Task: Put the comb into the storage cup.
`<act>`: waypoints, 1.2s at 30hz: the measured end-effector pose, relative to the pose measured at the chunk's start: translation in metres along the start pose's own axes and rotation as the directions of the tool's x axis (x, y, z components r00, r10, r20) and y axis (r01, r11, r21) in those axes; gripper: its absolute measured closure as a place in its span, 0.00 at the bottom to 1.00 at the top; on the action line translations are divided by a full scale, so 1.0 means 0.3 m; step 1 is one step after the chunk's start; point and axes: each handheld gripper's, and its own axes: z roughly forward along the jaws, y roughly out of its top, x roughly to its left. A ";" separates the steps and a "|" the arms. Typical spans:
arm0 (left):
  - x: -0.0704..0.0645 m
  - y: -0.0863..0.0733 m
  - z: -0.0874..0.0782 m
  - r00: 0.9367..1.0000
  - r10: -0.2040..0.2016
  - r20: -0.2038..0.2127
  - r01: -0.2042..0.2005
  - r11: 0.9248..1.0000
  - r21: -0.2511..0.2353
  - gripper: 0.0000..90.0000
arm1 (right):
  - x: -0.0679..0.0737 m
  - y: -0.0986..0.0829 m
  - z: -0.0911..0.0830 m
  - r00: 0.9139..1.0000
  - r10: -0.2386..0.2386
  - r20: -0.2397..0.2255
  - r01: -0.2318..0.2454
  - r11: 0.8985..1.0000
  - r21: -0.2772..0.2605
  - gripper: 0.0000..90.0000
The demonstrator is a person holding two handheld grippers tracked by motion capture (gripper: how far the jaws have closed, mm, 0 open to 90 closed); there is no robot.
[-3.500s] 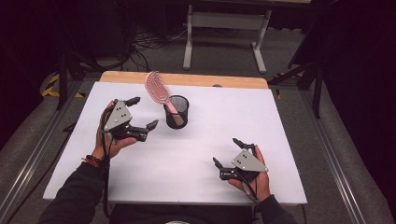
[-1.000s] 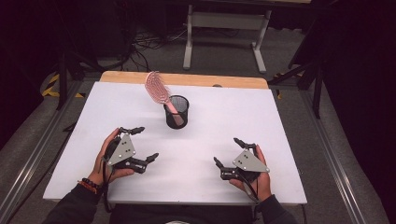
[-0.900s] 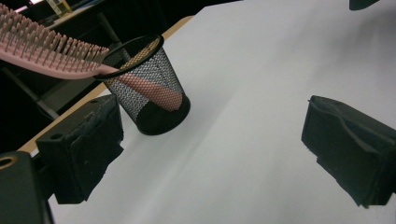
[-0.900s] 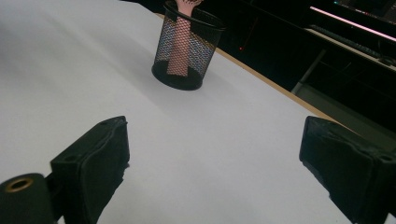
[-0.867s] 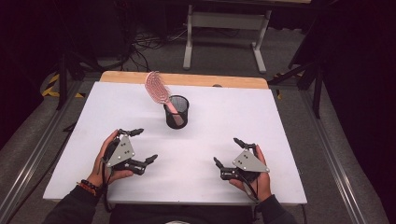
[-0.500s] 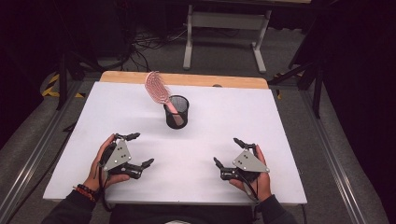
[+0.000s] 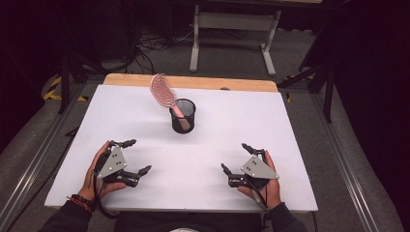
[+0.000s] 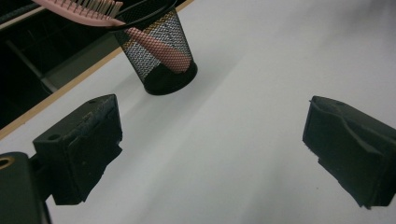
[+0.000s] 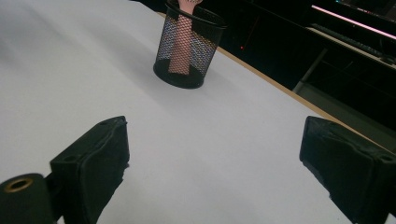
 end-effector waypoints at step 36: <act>0.016 -0.083 -0.070 0.998 -0.067 -0.022 0.067 0.998 0.018 0.05 | -0.005 -0.007 -0.016 1.000 -0.003 0.008 0.003 1.000 0.002 0.10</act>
